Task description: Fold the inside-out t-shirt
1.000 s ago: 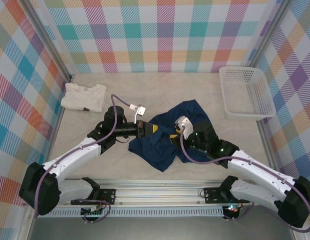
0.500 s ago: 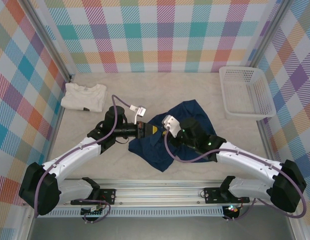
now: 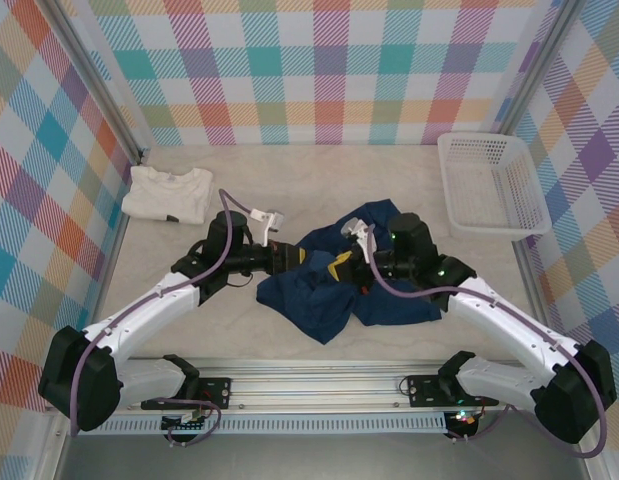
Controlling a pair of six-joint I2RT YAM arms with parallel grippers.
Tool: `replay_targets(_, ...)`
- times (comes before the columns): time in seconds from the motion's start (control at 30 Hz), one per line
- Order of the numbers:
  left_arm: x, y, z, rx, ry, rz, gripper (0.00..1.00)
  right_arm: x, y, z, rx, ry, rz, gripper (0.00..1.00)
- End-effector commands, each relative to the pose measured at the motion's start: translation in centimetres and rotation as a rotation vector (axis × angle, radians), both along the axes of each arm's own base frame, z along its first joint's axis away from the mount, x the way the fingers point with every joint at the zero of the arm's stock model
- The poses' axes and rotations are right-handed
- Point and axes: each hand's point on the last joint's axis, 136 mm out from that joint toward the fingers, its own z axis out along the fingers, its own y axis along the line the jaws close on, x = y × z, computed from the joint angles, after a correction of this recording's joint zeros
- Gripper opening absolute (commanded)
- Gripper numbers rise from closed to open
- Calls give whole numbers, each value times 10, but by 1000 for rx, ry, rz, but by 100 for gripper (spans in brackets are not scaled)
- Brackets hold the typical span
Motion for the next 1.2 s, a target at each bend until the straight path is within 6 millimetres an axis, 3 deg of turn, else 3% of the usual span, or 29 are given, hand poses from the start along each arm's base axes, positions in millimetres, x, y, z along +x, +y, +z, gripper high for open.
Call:
replay_targets(0.0, -1, 9, 10, 63, -83, 33, 41, -11, 9, 18, 125, 117, 88, 0)
replay_targets(0.23, -32, -1, 21, 119, -221, -57, 58, 0, 10, 16, 125, 138, 59, 0)
replay_targets(0.43, -36, 8, 32, 115, -290, -13, 63, 10, 6, 13, 104, 151, 5, 0)
replay_targets(0.63, -50, -19, 40, 150, -329, -129, 66, 12, 6, 11, 101, 165, -7, 0)
replay_targets(0.87, -49, -42, 37, 173, -327, -203, 46, 12, 5, 10, 99, 164, -16, 0)
replay_targets(1.03, -46, -47, 46, 150, -343, -201, 13, 13, 0, 2, 61, 148, -44, 1)
replay_targets(1.13, -51, -44, 60, 119, -351, -200, 0, 24, -14, -7, -24, 95, -135, 11)
replay_targets(1.17, -54, -43, 63, 112, -349, -204, 0, 27, -18, -9, -50, 74, -161, 16)
